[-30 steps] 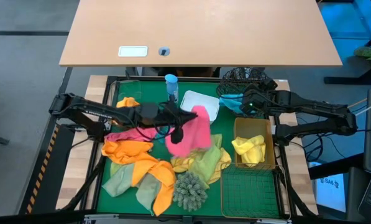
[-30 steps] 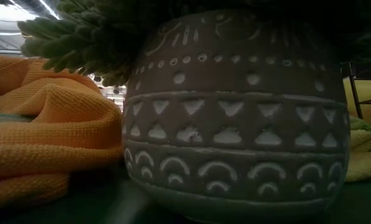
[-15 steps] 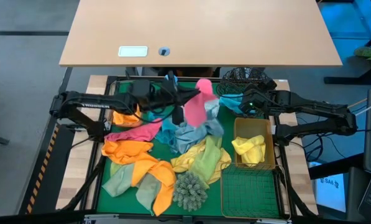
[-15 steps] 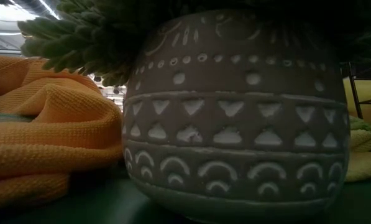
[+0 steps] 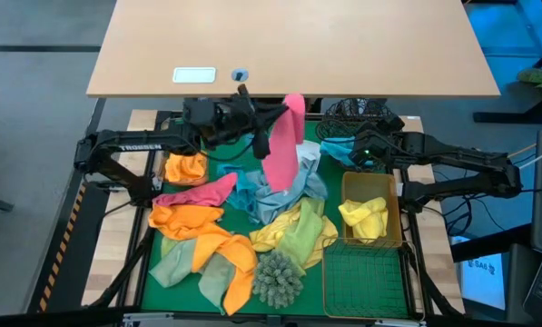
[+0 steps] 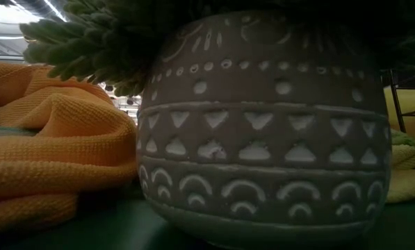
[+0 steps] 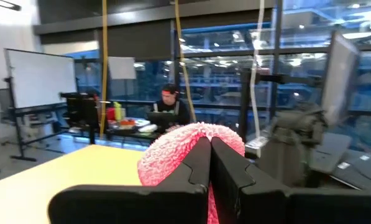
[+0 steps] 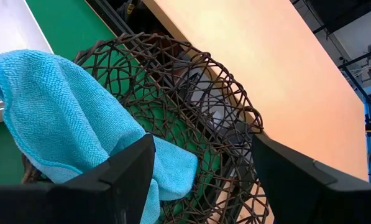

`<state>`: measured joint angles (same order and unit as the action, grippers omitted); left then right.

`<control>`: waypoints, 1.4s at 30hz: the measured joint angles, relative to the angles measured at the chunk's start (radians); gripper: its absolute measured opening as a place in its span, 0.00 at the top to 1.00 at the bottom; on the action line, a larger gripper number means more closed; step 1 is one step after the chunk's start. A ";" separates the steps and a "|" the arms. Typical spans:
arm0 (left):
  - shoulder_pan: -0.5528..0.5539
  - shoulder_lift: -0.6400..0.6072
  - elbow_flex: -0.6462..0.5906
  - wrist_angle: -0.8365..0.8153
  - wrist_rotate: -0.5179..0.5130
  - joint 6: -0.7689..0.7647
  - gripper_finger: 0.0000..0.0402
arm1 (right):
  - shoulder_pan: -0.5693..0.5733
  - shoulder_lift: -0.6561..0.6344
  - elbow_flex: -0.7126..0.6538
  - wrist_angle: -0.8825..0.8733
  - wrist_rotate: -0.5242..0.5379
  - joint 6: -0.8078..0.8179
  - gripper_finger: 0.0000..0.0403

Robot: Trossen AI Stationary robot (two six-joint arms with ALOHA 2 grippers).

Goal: Sort microfiber towel by color & place in baskets
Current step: Put the pink microfiber towel into the white bin

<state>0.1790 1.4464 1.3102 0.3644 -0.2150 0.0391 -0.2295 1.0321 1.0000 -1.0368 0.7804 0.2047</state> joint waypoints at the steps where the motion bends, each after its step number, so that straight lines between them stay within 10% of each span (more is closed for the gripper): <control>1: 0.011 0.000 0.000 -0.002 0.000 0.000 1.00 | 0.000 0.000 0.000 0.000 -0.024 0.000 0.34; 16: 0.066 0.088 0.000 0.063 0.031 -0.002 1.00 | 0.000 0.001 0.000 0.250 -0.661 -0.027 0.34; 42: 0.144 0.235 0.000 0.299 0.128 0.049 1.00 | 0.001 0.162 0.000 0.357 -0.864 -0.031 0.34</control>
<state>0.3233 1.6810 1.3098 0.6631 -0.0872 0.0879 -0.2287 1.1938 1.0000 -0.6796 -0.0834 0.1741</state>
